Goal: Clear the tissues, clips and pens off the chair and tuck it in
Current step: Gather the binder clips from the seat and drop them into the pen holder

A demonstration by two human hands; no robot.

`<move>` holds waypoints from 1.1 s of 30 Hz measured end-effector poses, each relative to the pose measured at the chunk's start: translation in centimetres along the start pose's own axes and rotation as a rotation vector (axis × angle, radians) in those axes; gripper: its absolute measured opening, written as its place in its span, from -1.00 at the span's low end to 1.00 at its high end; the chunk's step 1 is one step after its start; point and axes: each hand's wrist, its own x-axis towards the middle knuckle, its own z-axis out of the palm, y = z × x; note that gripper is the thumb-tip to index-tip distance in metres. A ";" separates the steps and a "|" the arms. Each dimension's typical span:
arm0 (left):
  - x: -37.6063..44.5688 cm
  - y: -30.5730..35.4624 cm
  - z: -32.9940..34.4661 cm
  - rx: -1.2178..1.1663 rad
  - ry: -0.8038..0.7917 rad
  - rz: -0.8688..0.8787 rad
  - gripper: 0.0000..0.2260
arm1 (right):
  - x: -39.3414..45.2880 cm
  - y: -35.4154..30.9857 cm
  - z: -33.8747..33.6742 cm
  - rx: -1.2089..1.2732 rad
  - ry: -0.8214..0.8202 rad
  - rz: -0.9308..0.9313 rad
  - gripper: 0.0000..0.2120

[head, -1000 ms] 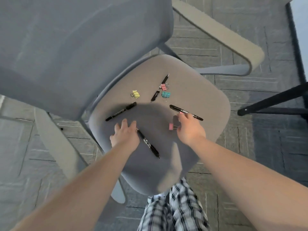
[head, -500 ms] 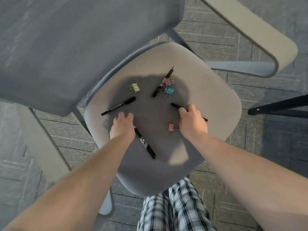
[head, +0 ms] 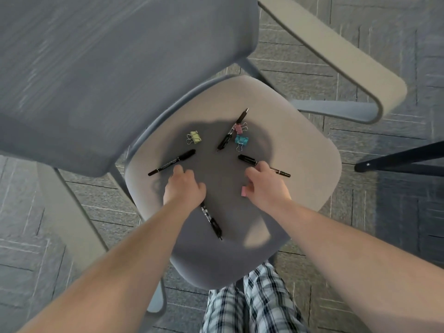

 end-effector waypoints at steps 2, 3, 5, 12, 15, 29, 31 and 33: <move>0.0 0.5 -0.3 -0.039 0.032 0.031 -0.77 | 0.0 0.0 0.2 0.053 -0.005 0.012 -0.81; 0.0 0.6 -0.6 -0.054 0.045 0.042 -0.78 | 0.1 -0.3 0.2 0.076 -0.009 0.017 -0.83; -0.1 1.0 -0.7 -0.069 0.073 0.076 -0.80 | 0.1 -0.4 0.4 0.099 -0.037 0.038 -0.85; 1.1 1.0 -0.5 -0.179 0.017 0.117 -0.97 | 0.8 -1.4 0.6 0.179 0.013 0.119 -0.80; 1.8 1.2 -0.5 -0.197 0.033 0.113 -0.83 | 0.7 -1.1 1.4 0.069 -0.103 0.116 -0.63; 5.4 2.3 -2.5 -0.201 0.170 0.078 -0.77 | 3.0 -1.5 -1.0 0.232 -0.003 0.052 -0.87; 6.0 2.7 -3.2 -0.182 0.179 0.049 -0.78 | 4.2 -1.6 -1.9 0.280 0.085 0.067 -0.86; 6.5 3.1 -3.8 -0.151 0.183 0.032 -0.76 | 5.5 -1.7 -2.7 0.305 0.137 0.101 -0.82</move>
